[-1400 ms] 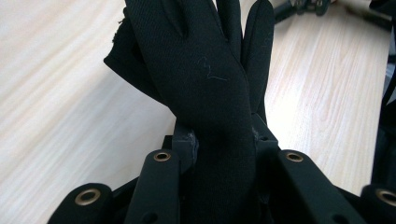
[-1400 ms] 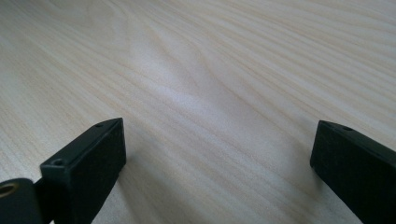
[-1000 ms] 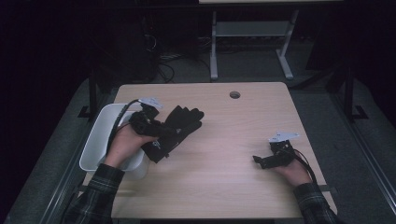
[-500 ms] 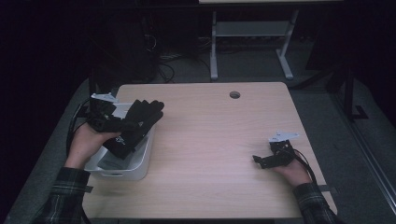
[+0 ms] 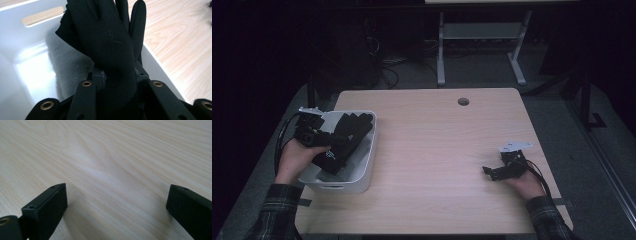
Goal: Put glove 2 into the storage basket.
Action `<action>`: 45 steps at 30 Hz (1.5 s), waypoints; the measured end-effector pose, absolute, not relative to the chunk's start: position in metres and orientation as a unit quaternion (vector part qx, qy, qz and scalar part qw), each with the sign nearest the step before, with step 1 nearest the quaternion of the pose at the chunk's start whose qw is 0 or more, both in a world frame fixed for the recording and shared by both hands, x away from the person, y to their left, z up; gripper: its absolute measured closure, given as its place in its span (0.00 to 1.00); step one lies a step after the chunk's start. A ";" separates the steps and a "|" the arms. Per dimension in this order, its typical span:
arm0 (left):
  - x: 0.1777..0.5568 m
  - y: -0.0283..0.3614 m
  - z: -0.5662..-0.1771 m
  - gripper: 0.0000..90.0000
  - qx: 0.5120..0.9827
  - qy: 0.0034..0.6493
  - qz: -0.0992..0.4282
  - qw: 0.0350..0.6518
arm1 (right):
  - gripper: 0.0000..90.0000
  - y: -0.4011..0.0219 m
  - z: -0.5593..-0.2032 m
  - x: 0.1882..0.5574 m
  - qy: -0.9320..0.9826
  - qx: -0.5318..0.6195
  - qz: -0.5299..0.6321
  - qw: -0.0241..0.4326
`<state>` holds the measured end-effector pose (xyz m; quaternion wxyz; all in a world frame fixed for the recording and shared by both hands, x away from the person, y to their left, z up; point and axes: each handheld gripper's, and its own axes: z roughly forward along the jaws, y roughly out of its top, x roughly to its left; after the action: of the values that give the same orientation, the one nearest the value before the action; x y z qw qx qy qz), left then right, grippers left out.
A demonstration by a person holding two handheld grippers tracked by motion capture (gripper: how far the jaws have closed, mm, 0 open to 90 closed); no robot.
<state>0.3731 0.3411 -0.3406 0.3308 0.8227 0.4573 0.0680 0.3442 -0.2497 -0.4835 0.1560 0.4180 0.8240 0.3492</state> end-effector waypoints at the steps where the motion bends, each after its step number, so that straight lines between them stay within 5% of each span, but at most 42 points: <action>1: 0.374 0.342 -0.343 0.78 0.823 0.459 0.068 0.328 | 0.04 -0.250 -0.484 0.344 0.824 0.418 0.349 0.156; 12: 0.386 0.348 -0.372 0.74 0.815 0.494 0.076 0.293 | 0.04 -0.250 -0.484 0.344 0.824 0.418 0.349 0.156; 20: 0.388 0.351 -0.379 0.38 0.803 0.510 0.118 0.284 | 0.04 -0.250 -0.484 0.344 0.824 0.418 0.349 0.156; 25: 0.386 0.352 -0.368 0.25 0.798 0.504 0.142 0.299 | 0.04 -0.250 -0.484 0.344 0.824 0.418 0.350 0.156; 45: 0.373 0.293 -0.334 0.19 0.812 0.429 0.155 0.365 | 0.04 -0.250 -0.484 0.344 0.824 0.417 0.350 0.156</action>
<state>0.3733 0.2928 -0.3338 0.3649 0.8118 0.4287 0.1553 0.3442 -0.2499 -0.4837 0.1561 0.4170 0.8241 0.3500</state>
